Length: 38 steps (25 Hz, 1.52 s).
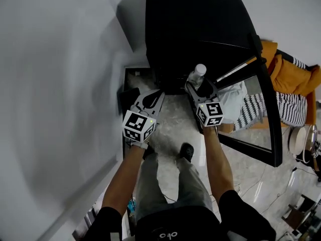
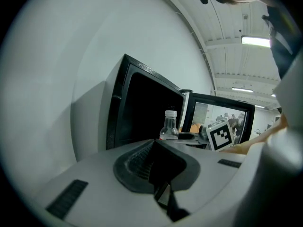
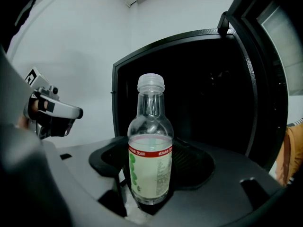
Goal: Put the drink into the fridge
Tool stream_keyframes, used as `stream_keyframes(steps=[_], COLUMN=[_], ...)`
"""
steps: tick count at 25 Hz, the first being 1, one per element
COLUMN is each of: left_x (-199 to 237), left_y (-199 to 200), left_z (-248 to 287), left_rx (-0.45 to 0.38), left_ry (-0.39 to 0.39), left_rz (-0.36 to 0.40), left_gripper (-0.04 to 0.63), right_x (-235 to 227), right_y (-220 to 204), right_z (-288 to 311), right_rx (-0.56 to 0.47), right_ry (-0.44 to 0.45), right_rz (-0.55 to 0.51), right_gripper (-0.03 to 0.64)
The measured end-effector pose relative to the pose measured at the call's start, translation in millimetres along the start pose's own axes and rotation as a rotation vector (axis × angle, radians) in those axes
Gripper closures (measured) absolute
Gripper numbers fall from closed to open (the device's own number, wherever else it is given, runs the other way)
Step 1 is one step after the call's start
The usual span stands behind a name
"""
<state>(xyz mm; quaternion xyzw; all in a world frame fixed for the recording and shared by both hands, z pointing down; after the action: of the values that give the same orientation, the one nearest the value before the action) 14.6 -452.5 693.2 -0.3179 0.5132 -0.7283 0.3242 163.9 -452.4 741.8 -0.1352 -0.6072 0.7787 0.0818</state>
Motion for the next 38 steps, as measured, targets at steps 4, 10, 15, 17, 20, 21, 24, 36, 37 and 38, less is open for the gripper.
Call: stream_keyframes(steps=[4, 10, 15, 17, 20, 21, 24, 36, 37, 38], left_x=[7, 14, 14, 13, 13, 14, 13, 25, 25, 24], left_y=[-5, -12, -30, -37, -47, -49, -52, -42, -41, -40], left_z=[17, 43, 61, 65, 69, 70, 70, 50, 49, 48], left_rx=[-0.016, -0.063, -0.082, -0.089, -0.1, -0.103, -0.113, -0.142, -0.142, -0.142], left_ry=[-0.005, 0.01, 0.022, 0.022, 0.027, 0.03, 0.032, 0.071, 0.071, 0.072], left_rz=[0.018, 0.059, 0.067, 0.076, 0.082, 0.081, 0.077, 0.088, 0.091, 0.094], left_gripper=[0.589, 0.589, 0.589, 0.589, 0.589, 0.589, 0.589, 0.589, 0.589, 0.589], right_x=[-14, -32, -48, -53, -58, -58, -61, -73, -74, -75], right_y=[-5, -11, -18, -21, -26, -28, -32, -38, -39, -40], right_z=[19, 46, 65, 74, 88, 92, 102, 114, 114, 112], right_rx=[-0.03, -0.071, -0.113, -0.124, -0.128, -0.128, -0.134, -0.152, -0.142, -0.137], right_ry=[-0.009, 0.003, 0.009, 0.013, 0.017, 0.019, 0.016, 0.008, 0.003, -0.004], right_rz=[-0.012, -0.049, -0.084, -0.105, -0.125, -0.129, -0.133, -0.08, -0.076, -0.071], right_gripper=[0.325, 0.325, 0.325, 0.325, 0.325, 0.325, 0.325, 0.324, 0.321, 0.308])
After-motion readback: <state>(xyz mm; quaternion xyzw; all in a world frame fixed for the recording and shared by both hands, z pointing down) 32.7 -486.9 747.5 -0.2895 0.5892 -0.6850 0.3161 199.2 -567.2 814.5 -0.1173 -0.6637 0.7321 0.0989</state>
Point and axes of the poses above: the fingertips, and each gripper's own axes: z forward along the fingers, x to its left, y out of its top, the point moved 1 cm from there along -z, backward along the fingers, and after that the axes turned 11 degrees about y, right-handed, at the moved point
